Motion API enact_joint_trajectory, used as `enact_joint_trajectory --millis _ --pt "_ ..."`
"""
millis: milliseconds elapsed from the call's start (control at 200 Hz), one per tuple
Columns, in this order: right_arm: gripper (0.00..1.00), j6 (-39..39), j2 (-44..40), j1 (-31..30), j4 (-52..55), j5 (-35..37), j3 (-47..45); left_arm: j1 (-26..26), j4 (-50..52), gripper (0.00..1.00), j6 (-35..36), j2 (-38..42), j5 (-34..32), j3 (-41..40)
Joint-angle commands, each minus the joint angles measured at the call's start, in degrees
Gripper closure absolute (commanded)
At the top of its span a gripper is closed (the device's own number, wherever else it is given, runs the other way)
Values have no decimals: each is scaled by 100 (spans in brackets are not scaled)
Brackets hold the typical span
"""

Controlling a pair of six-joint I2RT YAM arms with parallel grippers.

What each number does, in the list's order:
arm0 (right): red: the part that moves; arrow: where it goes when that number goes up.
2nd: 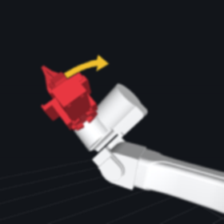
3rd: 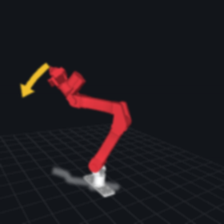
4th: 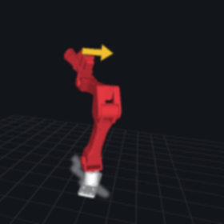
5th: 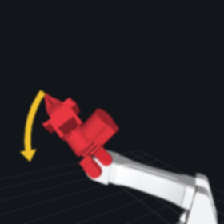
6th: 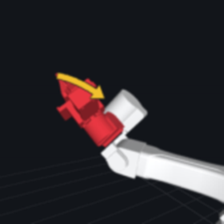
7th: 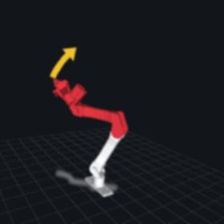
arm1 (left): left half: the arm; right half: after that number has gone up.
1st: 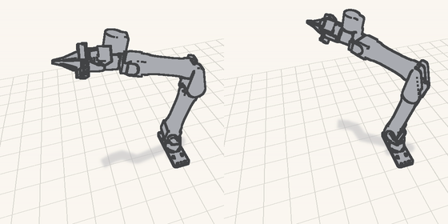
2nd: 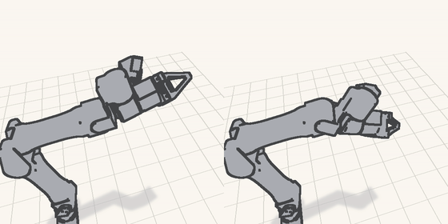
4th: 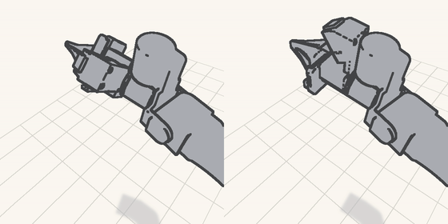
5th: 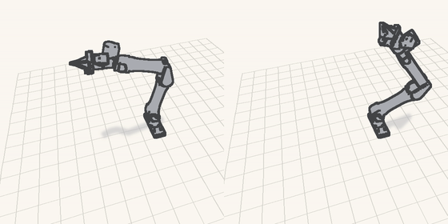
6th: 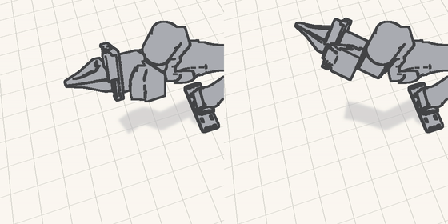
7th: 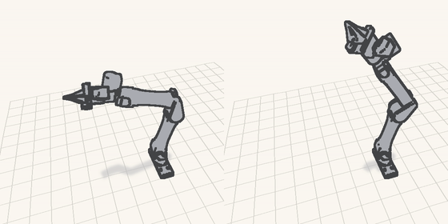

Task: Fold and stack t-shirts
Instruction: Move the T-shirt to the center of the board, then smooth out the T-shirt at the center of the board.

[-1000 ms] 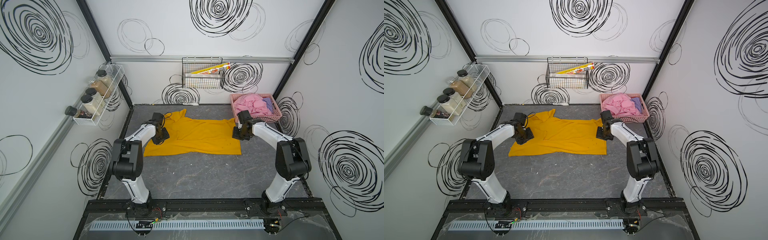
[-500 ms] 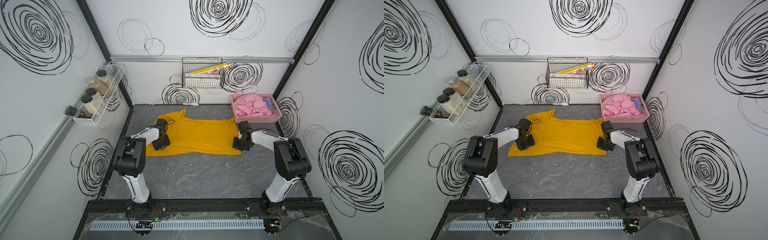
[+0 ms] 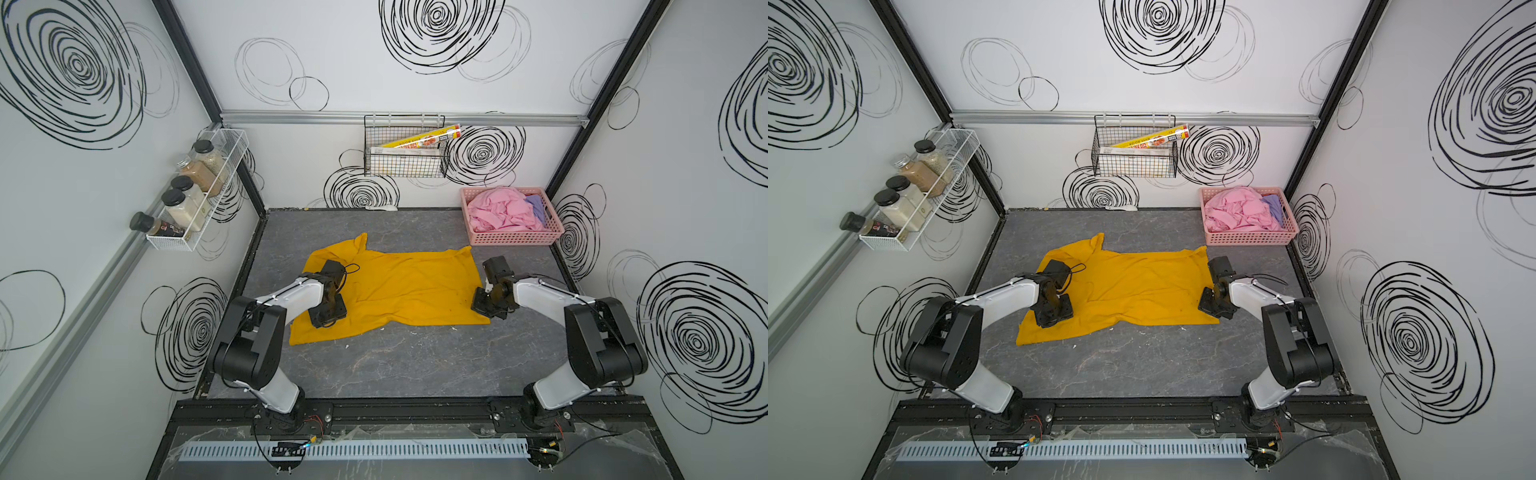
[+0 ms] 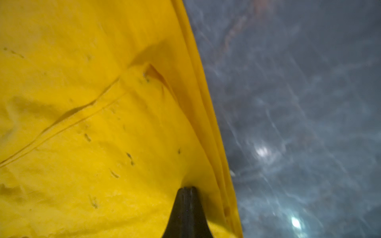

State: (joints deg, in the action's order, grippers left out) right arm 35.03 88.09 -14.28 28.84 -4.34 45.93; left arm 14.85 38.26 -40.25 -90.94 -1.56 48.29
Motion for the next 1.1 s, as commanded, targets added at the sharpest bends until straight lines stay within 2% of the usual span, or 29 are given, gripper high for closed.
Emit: enact_joint_trajectory --millis 0,250,360,431,521,601,671,786,896,986,1096 --pt "100 243 -492 -12 804 72 -181 147 931 49 -288 238 573 -424" --pt "100 451 -1358 -13 1470 157 -507 227 1718 48 -276 1261 918 -838" --pt "100 394 -1643 -8 1533 195 -418 368 1686 48 -197 1504 836 -949" --pt "100 296 -1596 -11 1493 230 -9 378 1548 48 -185 1706 800 -692" --pt "89 27 -1229 -13 1469 426 723 429 1308 44 -96 1833 613 97" --pt "80 -180 -671 -10 1448 626 1414 423 1033 42 40 1601 100 851" --pt "80 -301 -139 -13 1382 635 2010 281 687 34 104 1169 -118 1401" --pt "80 -398 644 -13 1272 549 2833 -383 443 33 -30 14 702 2083" --pt "81 -500 1272 -13 1202 387 3314 -864 28 35 -231 -901 1550 2331" --pt "83 -595 1625 -11 1194 380 3531 -1114 -272 38 -437 -1351 2076 2465" --pt "83 -619 1957 -8 1203 428 3861 -1227 -530 40 -495 -1572 2235 2564"
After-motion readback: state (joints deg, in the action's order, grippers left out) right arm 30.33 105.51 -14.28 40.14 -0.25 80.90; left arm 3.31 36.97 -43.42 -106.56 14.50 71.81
